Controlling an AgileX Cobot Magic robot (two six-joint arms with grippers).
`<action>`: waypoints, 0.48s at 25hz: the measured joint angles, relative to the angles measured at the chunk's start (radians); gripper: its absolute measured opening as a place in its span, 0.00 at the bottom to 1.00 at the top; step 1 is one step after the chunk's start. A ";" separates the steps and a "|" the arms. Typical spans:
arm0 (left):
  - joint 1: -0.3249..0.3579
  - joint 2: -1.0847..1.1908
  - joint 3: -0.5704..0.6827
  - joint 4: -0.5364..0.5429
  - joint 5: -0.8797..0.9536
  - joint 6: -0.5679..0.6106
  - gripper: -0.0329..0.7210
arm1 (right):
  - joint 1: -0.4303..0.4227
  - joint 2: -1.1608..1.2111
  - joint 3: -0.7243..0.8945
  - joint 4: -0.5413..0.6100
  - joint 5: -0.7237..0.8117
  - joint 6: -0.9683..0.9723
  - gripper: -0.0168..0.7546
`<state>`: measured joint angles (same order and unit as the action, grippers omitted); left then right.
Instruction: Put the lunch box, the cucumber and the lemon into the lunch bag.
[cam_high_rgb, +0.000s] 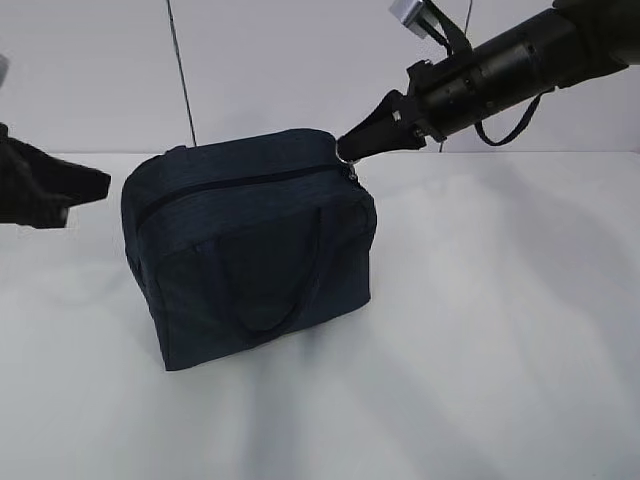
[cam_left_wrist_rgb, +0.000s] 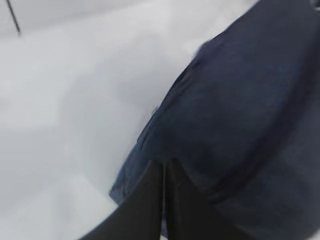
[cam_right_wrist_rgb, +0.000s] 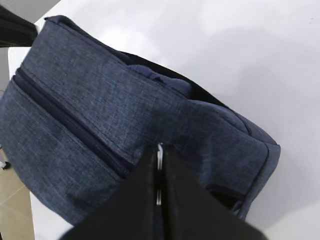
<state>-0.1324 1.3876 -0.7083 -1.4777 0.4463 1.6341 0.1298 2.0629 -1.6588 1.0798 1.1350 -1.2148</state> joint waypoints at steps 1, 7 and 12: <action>0.000 -0.037 0.000 0.009 0.010 0.020 0.03 | 0.000 0.000 0.000 0.006 0.000 0.000 0.03; 0.000 -0.142 0.000 0.030 0.121 0.072 0.04 | 0.000 0.000 0.000 0.018 0.000 0.002 0.03; -0.056 -0.140 -0.002 0.045 0.138 0.094 0.16 | 0.000 0.000 0.000 0.018 0.000 0.002 0.03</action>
<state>-0.1882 1.2477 -0.7102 -1.4329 0.5845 1.7278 0.1298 2.0629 -1.6588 1.0981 1.1350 -1.2129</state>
